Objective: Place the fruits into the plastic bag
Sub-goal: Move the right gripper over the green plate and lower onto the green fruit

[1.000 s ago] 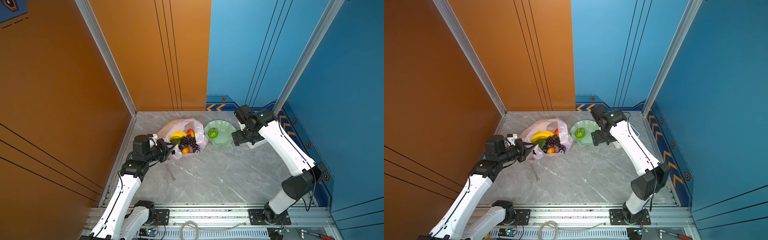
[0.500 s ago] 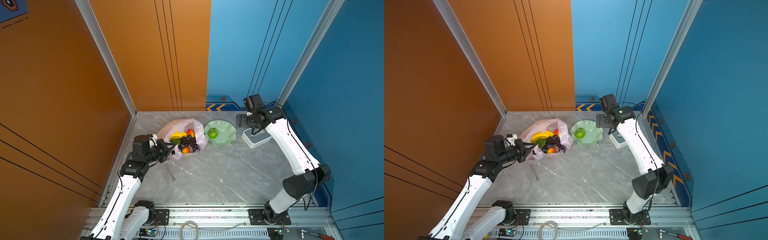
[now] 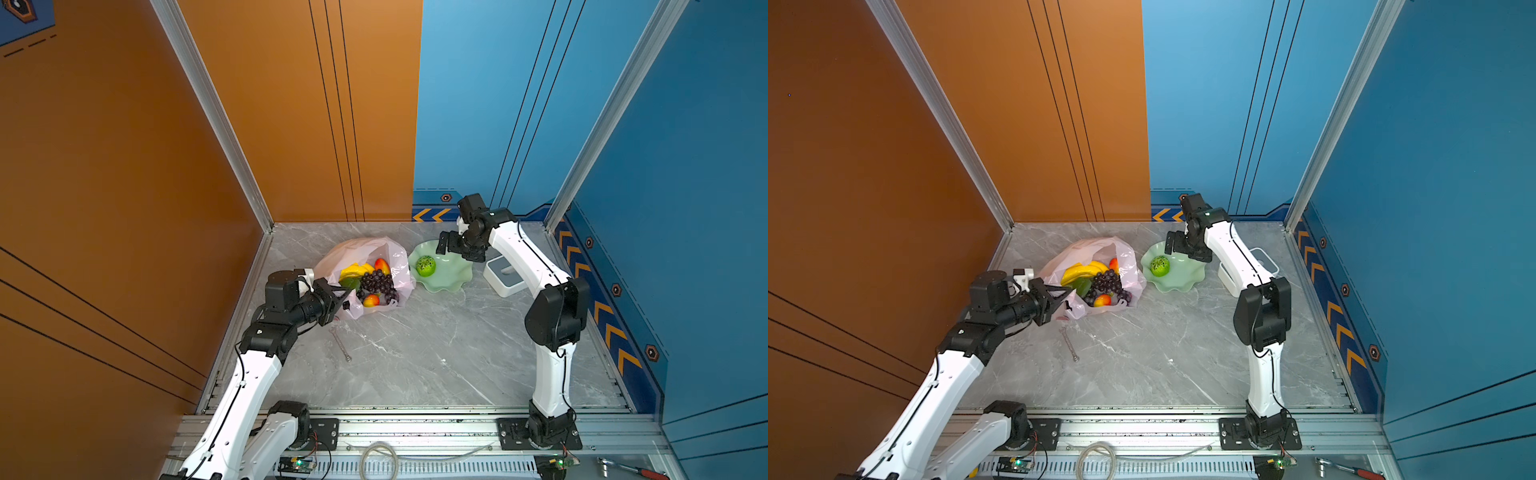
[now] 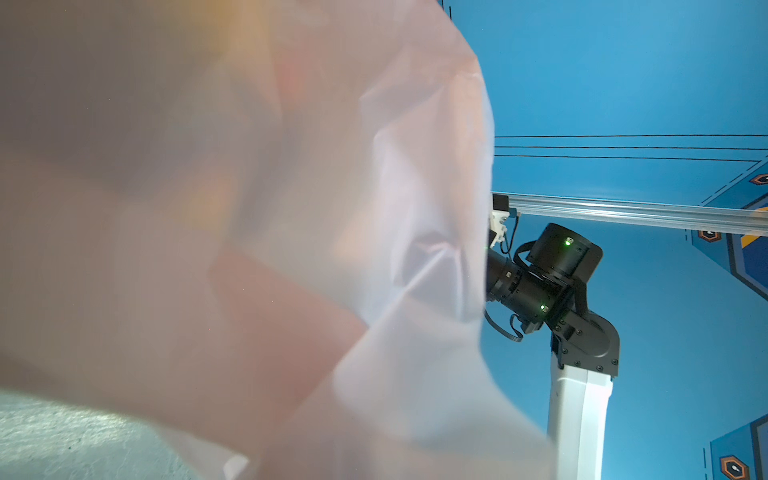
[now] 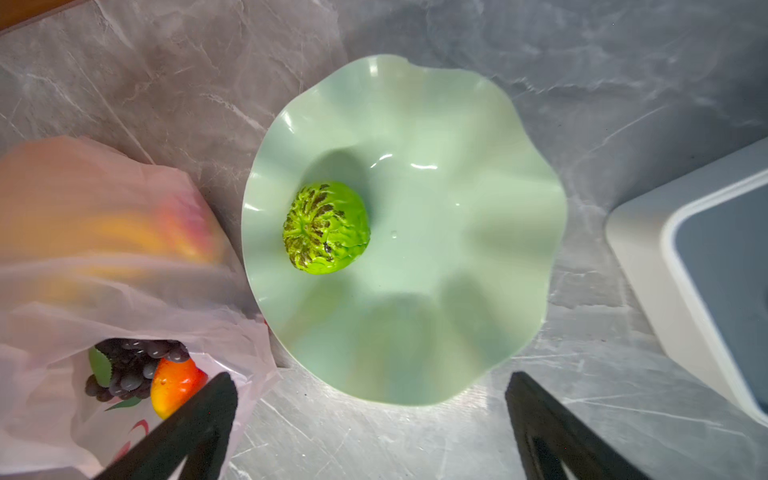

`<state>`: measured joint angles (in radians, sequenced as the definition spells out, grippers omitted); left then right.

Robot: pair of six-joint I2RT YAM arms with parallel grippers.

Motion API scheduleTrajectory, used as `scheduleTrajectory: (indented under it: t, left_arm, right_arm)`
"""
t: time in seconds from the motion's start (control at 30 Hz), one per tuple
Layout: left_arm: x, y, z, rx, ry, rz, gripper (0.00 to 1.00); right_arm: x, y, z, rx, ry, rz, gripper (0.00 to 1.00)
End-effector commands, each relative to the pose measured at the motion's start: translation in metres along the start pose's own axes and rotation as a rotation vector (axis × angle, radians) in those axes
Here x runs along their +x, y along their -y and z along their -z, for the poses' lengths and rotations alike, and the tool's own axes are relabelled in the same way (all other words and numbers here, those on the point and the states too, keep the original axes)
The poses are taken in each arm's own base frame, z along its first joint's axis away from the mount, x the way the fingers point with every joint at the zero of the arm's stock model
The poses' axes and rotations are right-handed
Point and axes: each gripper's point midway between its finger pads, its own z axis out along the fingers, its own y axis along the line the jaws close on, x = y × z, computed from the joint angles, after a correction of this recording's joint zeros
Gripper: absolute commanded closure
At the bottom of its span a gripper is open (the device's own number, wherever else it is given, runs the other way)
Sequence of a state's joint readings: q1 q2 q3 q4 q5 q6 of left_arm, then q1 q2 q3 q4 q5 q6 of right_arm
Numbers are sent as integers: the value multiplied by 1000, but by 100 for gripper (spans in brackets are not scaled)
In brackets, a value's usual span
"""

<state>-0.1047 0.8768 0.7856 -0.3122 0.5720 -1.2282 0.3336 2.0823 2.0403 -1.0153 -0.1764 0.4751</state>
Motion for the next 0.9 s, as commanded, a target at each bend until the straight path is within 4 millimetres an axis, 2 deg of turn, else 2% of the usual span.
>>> scheduleTrajectory:
  t: [0.0, 0.33, 0.87]
  left_arm:
    - [-3, 1, 5, -9, 25, 0, 100]
    - [-4, 3, 7, -10, 34, -1, 100]
    - [-2, -1, 8, -29, 30, 7, 100]
  right_arm:
    - [-10, -21, -8, -112, -7, -66, 0]
    - [-11, -29, -62, -174, -69, -213, 0]
    - [-18, -18, -121, -192, -86, -387, 7]
